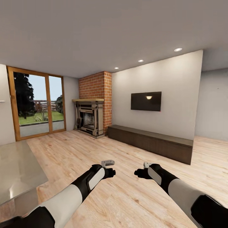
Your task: Place each of the two pumpkins and all three candles from the living room inside a cabinet in the living room (use any cabinet), then make sure every cabinet is closed, and position the cauldron so it is next to a table in the living room.
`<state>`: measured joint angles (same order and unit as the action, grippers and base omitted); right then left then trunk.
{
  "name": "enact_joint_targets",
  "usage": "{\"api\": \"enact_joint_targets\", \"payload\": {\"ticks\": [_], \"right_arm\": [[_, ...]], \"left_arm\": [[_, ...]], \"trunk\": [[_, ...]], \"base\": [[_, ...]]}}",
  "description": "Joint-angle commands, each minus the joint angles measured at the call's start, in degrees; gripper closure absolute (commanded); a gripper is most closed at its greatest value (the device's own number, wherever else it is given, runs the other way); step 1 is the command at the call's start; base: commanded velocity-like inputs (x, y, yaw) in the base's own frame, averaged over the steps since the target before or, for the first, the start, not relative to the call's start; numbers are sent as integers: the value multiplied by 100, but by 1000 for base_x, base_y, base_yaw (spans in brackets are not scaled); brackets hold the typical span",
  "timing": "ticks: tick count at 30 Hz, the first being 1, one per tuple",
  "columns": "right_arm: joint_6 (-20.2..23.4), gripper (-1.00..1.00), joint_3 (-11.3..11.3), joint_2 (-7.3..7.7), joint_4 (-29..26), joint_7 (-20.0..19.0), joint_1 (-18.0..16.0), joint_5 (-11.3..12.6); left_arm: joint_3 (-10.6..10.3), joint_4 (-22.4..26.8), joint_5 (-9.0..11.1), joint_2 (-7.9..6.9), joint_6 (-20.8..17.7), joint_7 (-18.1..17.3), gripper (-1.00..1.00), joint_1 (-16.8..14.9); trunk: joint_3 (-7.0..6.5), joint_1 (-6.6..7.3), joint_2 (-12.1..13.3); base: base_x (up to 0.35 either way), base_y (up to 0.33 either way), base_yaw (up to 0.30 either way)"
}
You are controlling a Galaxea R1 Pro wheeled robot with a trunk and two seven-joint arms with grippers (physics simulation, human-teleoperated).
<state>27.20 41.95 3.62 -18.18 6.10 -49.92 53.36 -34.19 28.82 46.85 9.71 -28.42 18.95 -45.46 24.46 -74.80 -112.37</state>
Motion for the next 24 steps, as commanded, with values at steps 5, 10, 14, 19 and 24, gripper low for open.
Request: {"api": "enact_joint_targets", "payload": {"ticks": [5,10,14,19,24], "right_arm": [[14,-100,42,7,-19,49,-5,61],[14,-100,49,7,-19,55,-2,61],[15,-100,50,7,-19,58,-2,61],[20,-100,50,7,-19,60,-3,61],[22,-100,50,7,-19,60,-1,61]], "left_arm": [[-36,10,60,-4,-6,56,-100,-6],[-40,10,60,-4,-6,54,-100,-6],[-41,10,60,-4,-6,49,-100,-6],[-38,10,58,-4,-6,47,-100,-6],[-36,10,57,-6,-6,47,-100,-6]], "trunk": [[8,0,-4],[-6,0,-4],[-30,0,-4],[-63,0,-4],[-96,0,-4]], "base": [[0,0,-3],[0,0,-83],[0,0,-190],[0,0,-210],[0,0,-213]]}}
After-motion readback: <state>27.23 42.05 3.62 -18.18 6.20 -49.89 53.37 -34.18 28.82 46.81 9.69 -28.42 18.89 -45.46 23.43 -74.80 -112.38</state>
